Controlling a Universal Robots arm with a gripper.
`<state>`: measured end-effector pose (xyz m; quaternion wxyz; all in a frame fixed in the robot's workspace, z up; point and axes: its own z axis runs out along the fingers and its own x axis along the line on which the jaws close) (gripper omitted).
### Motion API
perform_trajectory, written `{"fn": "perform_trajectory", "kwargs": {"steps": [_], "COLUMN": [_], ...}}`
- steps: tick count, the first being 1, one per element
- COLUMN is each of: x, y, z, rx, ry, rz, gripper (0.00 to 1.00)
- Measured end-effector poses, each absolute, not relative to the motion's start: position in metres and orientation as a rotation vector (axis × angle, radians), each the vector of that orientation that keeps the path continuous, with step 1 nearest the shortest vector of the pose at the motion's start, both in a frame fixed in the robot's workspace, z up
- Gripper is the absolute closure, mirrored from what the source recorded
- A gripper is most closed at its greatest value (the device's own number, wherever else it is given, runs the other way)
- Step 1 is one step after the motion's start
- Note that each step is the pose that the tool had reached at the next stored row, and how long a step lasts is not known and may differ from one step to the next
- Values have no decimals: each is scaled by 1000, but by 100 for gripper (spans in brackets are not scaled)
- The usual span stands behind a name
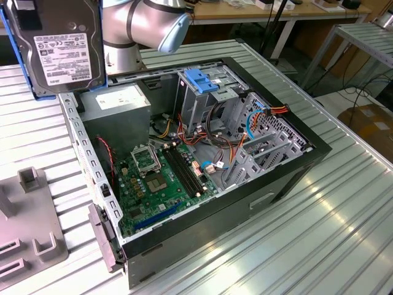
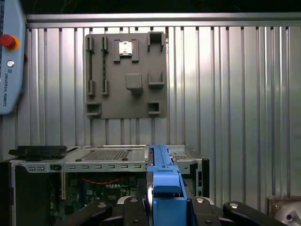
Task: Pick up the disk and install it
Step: 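Pick up the disk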
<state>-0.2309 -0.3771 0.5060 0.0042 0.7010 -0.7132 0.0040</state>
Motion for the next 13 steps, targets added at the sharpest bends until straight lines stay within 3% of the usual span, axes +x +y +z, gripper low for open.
{"fn": "perform_trajectory", "kwargs": {"steps": [13], "x": [-180], "y": [-377], "z": [506], "rx": [2196], "ry": [-2234], "rz": [12], "gripper": [63]}}
